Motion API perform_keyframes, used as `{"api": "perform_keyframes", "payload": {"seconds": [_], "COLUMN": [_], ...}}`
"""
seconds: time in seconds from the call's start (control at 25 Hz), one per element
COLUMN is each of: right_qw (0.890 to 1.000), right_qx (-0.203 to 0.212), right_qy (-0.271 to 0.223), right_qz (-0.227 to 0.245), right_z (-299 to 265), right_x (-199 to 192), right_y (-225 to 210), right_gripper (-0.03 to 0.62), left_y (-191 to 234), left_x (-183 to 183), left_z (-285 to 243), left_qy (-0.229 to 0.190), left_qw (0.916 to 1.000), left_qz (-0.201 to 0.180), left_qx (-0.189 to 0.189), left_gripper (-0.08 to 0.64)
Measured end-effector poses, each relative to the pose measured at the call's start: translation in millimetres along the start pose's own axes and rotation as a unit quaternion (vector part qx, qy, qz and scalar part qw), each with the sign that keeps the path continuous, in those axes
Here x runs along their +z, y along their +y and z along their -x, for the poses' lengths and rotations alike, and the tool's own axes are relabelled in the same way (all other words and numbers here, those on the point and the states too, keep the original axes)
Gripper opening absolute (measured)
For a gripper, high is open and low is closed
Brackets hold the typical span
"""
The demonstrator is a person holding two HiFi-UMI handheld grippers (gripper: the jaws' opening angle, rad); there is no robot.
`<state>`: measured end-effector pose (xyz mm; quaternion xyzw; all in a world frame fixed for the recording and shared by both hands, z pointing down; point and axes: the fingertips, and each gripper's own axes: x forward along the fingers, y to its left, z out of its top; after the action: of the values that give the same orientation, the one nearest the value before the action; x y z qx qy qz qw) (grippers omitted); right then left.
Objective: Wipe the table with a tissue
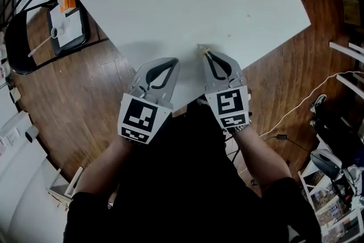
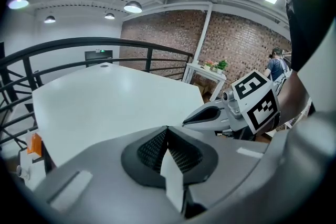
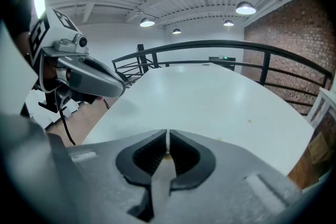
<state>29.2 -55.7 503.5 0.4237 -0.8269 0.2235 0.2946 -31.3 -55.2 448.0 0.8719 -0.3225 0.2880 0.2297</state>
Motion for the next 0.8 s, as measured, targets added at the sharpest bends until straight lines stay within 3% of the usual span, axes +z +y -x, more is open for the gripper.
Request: {"api": "perform_keyframes", "payload": {"seconds": [0.8], "right_qw": [0.999], "right_qx": [0.02], "right_qy": [0.03], "right_qz": [0.005], "right_z": [-18.6], "right_x": [-10.0], "right_y": [-7.0], "right_gripper": [0.008], "left_y": [6.3], "left_x": [2.1], "left_z": [-17.2], "left_qy": [0.013], "left_qw": [0.9998], "left_qz": [0.01], "left_qx": [0.01], "left_gripper": [0.012]}}
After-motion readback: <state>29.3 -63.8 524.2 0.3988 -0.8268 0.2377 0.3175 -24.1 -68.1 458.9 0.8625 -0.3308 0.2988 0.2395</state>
